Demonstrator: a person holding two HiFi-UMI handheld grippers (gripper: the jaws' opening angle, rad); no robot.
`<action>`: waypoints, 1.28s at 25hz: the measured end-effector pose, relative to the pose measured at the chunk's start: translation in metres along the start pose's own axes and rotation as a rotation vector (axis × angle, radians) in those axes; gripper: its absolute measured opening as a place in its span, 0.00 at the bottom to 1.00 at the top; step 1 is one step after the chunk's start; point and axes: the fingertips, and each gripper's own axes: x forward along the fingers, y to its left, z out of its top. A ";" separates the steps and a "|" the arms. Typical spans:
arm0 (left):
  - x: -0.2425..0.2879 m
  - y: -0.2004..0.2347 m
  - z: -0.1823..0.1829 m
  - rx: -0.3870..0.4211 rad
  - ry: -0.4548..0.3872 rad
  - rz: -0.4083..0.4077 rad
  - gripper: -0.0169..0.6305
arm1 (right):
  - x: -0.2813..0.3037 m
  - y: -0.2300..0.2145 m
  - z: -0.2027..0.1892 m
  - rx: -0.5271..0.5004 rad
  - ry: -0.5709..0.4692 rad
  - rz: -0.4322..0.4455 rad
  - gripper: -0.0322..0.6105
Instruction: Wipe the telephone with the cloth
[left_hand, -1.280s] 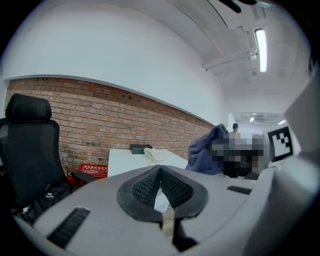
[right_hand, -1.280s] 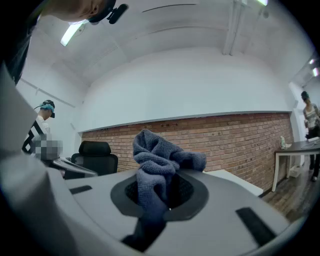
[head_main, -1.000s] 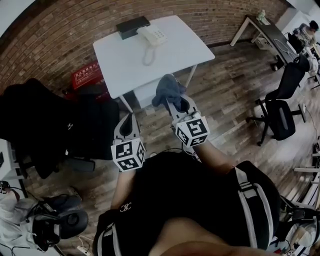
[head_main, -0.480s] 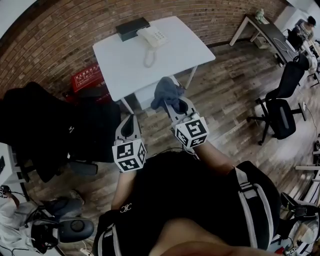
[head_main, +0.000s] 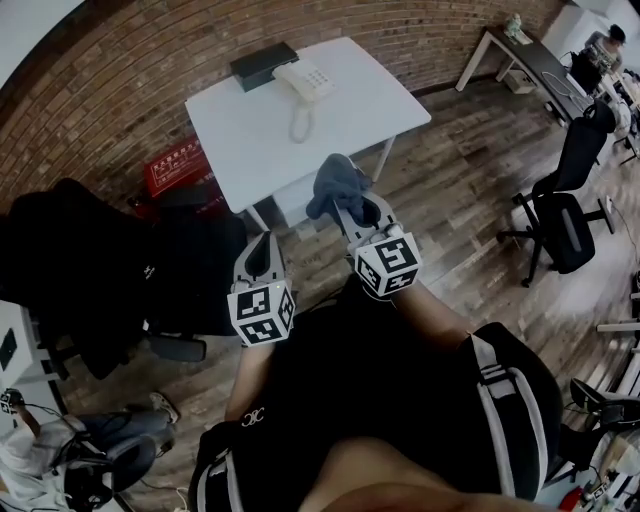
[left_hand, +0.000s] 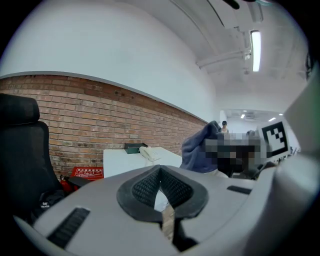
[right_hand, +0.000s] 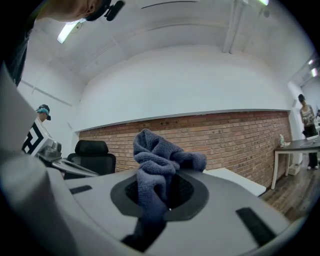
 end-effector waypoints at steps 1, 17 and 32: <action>0.002 0.002 0.000 -0.006 0.000 -0.001 0.03 | 0.002 -0.003 0.000 0.001 0.002 -0.008 0.10; 0.130 0.022 0.032 0.007 0.029 0.014 0.03 | 0.105 -0.100 0.007 0.013 -0.028 -0.027 0.11; 0.276 0.040 0.079 -0.014 0.088 0.028 0.03 | 0.239 -0.207 0.017 0.019 0.006 -0.002 0.11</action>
